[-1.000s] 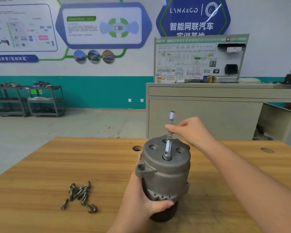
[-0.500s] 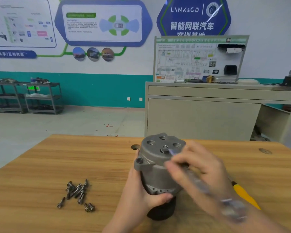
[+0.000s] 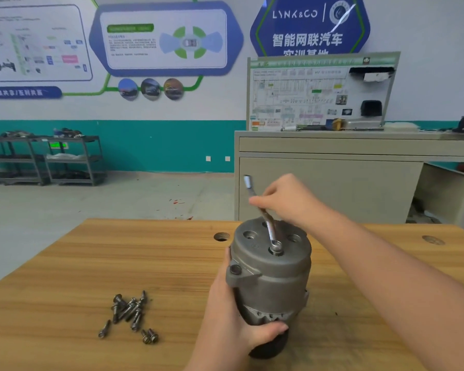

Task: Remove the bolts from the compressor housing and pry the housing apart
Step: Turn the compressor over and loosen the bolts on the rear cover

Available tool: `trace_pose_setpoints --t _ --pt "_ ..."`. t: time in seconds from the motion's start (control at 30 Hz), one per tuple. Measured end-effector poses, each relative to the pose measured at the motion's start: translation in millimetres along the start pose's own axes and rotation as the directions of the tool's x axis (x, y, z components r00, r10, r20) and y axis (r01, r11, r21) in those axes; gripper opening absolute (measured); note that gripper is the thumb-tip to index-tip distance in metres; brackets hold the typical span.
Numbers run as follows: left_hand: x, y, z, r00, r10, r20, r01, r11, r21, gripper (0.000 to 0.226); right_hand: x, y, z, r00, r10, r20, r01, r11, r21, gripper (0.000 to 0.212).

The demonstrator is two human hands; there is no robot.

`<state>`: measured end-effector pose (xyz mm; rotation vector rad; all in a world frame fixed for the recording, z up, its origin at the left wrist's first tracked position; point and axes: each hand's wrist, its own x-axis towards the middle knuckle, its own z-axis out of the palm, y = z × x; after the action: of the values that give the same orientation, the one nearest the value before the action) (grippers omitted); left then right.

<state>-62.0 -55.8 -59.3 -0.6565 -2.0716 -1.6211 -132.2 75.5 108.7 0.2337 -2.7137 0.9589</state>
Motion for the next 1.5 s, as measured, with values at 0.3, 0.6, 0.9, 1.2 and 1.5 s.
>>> trace_pose_setpoints --t 0.3,0.6,0.9,1.2,1.5 --pt "-5 -13 3 0.996 -0.083 -0.031 0.084 0.996 0.013 0.137 -113 8 16 0.626 -0.752 -0.206 0.727 0.658 -0.197 0.026" --pt "-10 -17 9 0.991 -0.102 -0.088 0.106 0.993 0.046 0.138 -109 91 4 0.97 0.077 -0.232 0.092 0.763 0.64 0.032" --pt "-4 -13 8 0.992 -0.09 -0.094 0.096 0.993 0.064 0.143 -65 15 -12 0.987 -0.057 -0.152 0.103 0.942 0.319 0.06" --pt "-7 -10 6 0.99 -0.114 -0.082 0.12 0.99 0.074 0.141 -92 -21 2 0.91 -0.414 -0.01 0.405 0.896 -0.182 0.025" --pt "-4 -12 4 0.993 -0.107 -0.055 0.105 0.994 -0.024 0.147 -113 57 12 0.896 0.014 -0.443 0.282 0.754 0.594 0.013"
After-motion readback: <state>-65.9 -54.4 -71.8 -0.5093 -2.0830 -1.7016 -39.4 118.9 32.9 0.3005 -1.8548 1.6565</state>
